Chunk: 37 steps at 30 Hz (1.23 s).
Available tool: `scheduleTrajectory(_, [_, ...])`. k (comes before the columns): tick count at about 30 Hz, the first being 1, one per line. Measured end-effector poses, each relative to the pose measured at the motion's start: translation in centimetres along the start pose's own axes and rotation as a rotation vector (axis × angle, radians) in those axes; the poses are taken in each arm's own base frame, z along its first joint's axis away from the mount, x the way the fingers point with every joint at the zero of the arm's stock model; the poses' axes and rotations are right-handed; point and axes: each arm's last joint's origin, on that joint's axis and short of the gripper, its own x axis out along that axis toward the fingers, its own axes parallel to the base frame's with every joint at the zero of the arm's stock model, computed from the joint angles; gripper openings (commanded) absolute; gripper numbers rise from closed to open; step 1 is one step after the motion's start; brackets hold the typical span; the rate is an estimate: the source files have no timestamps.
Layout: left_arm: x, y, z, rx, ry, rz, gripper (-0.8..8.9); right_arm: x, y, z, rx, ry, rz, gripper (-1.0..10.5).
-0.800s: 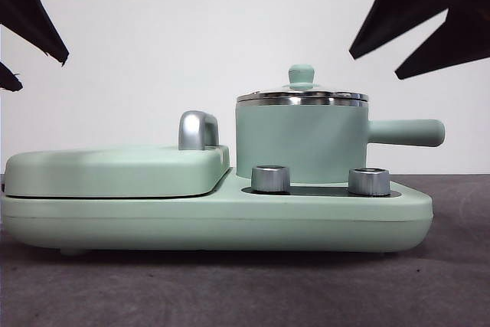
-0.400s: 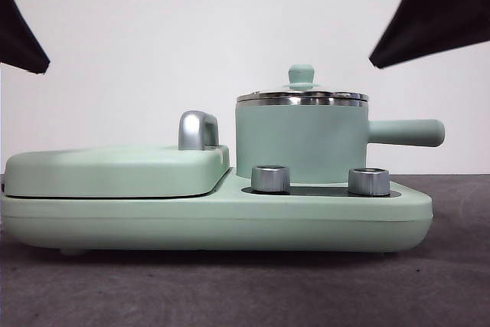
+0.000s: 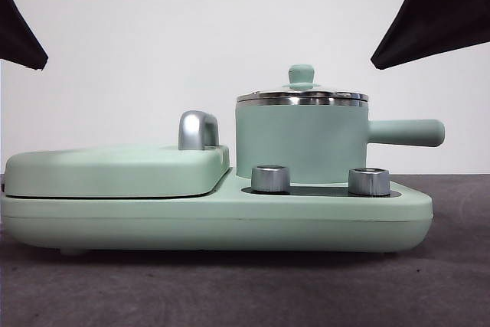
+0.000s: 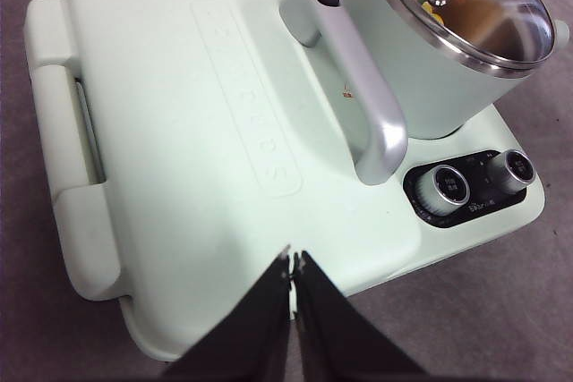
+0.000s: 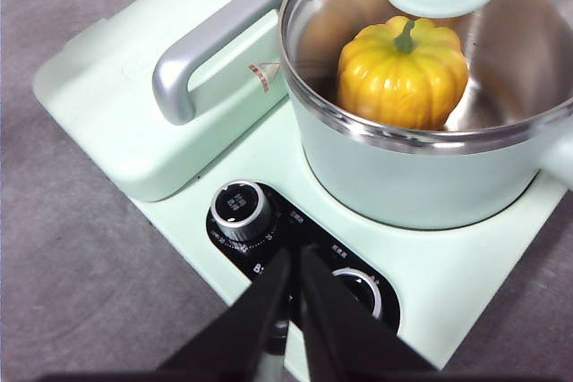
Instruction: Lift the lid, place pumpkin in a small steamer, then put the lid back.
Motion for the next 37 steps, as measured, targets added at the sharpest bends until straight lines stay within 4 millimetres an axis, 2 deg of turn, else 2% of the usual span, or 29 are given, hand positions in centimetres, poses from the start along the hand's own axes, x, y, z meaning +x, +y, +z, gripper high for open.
scheduleTrajectory(4, [-0.5,0.0,0.1,0.018,-0.027,0.002,0.07,0.0,0.0,0.0,0.000,0.000,0.000,0.2])
scheduleTrajectory(9, [-2.1,0.8,0.1,0.044,-0.135,0.046,0.07,0.0,0.0,0.0,0.000,0.000,0.000,0.2])
scheduleTrajectory(14, [-2.9,2.6,-1.9,0.015,-0.247,0.137,0.07,0.0,0.0,0.0,0.000,0.000,0.000,0.2])
scheduleTrajectory(21, [-3.3,3.9,-4.5,0.024,-0.419,0.194,0.07,0.0,0.0,0.0,0.000,0.000,0.000,0.2])
scheduleTrajectory(25, [-2.9,4.5,-5.9,0.024,-0.454,0.213,0.07,0.0,0.0,0.0,0.000,0.000,0.000,0.2])
scheduleTrajectory(32, [-1.1,5.9,-9.2,0.001,-0.422,0.241,0.07,0.0,0.0,0.0,0.000,0.000,0.000,0.2])
scheduleTrajectory(37, [-0.2,6.8,-10.5,0.007,-0.481,0.278,0.07,0.0,0.0,0.0,0.000,0.000,0.000,0.2])
